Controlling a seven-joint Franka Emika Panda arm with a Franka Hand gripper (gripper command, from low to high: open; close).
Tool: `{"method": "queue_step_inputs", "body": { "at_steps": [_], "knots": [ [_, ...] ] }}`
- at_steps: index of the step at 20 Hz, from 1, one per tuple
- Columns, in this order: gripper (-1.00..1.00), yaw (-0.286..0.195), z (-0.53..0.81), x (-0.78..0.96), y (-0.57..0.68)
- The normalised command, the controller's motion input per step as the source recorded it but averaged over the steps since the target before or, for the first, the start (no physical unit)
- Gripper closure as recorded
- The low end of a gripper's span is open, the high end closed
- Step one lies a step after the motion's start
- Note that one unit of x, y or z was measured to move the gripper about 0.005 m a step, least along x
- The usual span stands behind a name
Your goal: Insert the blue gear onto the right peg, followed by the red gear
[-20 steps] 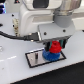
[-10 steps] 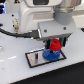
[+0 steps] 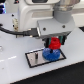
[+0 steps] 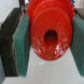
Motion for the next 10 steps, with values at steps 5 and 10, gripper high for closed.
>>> {"method": "queue_step_inputs", "body": {
  "at_steps": [5,10],
  "knots": [
    [1.0,0.0,-0.04,0.32,-0.06],
    [1.0,0.0,-0.04,0.21,-0.04]
  ]
}}
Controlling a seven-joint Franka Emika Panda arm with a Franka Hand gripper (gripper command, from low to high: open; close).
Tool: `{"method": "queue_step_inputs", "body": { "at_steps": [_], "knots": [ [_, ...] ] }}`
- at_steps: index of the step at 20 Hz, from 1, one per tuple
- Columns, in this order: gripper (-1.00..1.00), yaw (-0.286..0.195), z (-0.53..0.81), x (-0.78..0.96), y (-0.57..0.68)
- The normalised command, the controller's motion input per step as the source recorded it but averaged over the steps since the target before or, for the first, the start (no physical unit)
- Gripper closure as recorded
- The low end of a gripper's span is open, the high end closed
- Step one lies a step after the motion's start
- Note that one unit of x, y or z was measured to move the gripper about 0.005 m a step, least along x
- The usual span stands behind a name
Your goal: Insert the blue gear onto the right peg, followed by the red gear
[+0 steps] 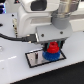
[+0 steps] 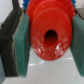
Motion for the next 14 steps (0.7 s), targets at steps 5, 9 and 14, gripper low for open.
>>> {"method": "queue_step_inputs", "body": {
  "at_steps": [5,9,14],
  "knots": [
    [1.0,0.0,-0.02,0.12,0.0],
    [1.0,0.0,-0.17,0.08,-0.11],
    [1.0,0.0,-0.16,0.17,-0.04]
  ]
}}
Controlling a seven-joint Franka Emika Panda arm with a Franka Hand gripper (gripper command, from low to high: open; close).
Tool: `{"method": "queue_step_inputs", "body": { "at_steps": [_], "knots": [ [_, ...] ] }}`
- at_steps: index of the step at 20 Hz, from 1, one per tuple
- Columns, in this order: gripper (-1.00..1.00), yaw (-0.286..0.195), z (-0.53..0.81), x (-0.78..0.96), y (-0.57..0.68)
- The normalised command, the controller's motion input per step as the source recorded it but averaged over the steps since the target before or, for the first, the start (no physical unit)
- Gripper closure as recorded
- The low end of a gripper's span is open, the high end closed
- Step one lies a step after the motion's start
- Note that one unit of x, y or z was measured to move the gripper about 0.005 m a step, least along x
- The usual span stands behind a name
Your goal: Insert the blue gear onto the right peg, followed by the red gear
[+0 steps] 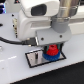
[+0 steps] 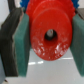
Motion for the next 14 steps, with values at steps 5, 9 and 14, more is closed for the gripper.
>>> {"method": "queue_step_inputs", "body": {
  "at_steps": [5,9,14],
  "knots": [
    [1.0,0.0,0.02,0.12,0.06],
    [-1.0,0.0,0.53,0.01,0.17],
    [-1.0,0.0,0.58,0.01,0.11]
  ]
}}
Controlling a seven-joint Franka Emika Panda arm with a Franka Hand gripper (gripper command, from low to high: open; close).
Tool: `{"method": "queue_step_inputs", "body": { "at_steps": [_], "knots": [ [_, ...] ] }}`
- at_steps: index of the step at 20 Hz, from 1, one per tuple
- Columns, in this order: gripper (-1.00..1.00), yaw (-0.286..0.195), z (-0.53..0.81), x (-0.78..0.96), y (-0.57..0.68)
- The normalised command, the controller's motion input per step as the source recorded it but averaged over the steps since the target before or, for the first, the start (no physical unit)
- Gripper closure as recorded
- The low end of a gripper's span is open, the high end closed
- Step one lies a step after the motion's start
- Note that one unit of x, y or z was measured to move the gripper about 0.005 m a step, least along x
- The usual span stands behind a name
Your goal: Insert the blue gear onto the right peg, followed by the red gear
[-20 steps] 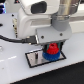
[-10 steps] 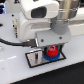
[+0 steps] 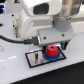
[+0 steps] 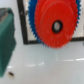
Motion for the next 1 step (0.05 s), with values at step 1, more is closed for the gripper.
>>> {"method": "queue_step_inputs", "body": {
  "at_steps": [1],
  "knots": [
    [-1.0,0.0,0.01,0.01,0.02]
  ]
}}
